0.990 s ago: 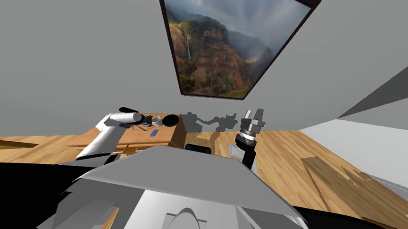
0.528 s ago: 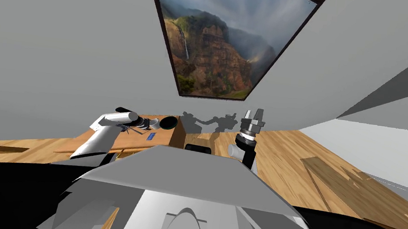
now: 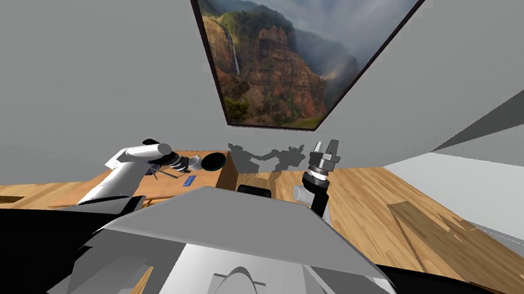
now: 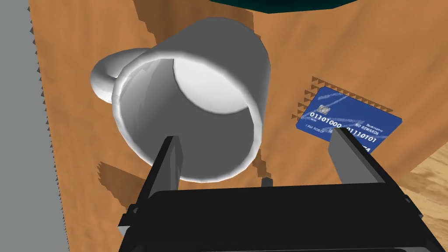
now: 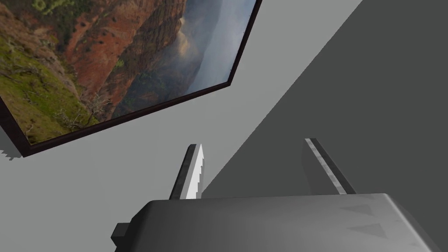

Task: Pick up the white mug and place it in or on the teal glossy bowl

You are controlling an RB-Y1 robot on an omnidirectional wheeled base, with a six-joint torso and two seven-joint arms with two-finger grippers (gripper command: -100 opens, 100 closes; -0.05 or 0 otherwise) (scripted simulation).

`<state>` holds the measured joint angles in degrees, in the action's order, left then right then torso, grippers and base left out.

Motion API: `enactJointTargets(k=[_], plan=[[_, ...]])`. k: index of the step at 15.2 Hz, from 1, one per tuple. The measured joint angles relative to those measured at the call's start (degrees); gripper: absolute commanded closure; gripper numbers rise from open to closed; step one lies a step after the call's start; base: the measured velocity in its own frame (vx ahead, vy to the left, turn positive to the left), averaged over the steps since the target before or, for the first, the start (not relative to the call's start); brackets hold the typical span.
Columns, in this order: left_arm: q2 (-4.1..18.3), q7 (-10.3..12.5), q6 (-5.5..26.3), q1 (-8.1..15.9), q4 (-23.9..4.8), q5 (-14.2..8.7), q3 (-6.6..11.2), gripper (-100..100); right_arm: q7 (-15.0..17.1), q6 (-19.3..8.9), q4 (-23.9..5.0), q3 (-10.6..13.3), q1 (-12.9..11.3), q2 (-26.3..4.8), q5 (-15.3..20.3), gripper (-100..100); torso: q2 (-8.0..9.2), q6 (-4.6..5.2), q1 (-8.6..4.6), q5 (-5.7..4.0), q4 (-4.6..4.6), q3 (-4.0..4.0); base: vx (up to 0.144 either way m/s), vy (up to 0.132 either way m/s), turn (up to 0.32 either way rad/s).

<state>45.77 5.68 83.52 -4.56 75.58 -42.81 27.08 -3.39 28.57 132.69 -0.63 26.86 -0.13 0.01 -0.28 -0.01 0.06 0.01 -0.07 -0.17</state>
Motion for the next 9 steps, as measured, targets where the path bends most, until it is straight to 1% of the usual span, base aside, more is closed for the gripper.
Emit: enactJointTargets(k=[3, 7, 9], plan=[[0.8, 0.6, 3.0, 0.0, -1.6, -1.5, 0.31, -100, 0.0, 0.0, 0.0, 0.0, 0.0, 0.0, 0.0, 0, -0.02, 0.00, 0.00, 0.00, 0.00, -0.01, 0.078, 0.012, -0.022], [1.6, 1.0, 6.2, -0.1, -3.6, -3.3, 0.64, -100, 0.0, 0.0, 0.0, 0.0, 0.0, 0.0, 0.0, 0, 0.02, 0.01, -0.06, -0.02, 0.01, 0.01, 0.065, 0.002, -0.020], [1.9, 1.2, 7.4, -0.1, -4.0, -3.8, 0.75, -100, 0.0, 0.0, 0.0, 0.0, 0.0, 0.0, 0.0, 0, 0.09, 0.01, -0.07, -0.02, 0.02, 0.05, 0.023, 0.005, -0.011]])
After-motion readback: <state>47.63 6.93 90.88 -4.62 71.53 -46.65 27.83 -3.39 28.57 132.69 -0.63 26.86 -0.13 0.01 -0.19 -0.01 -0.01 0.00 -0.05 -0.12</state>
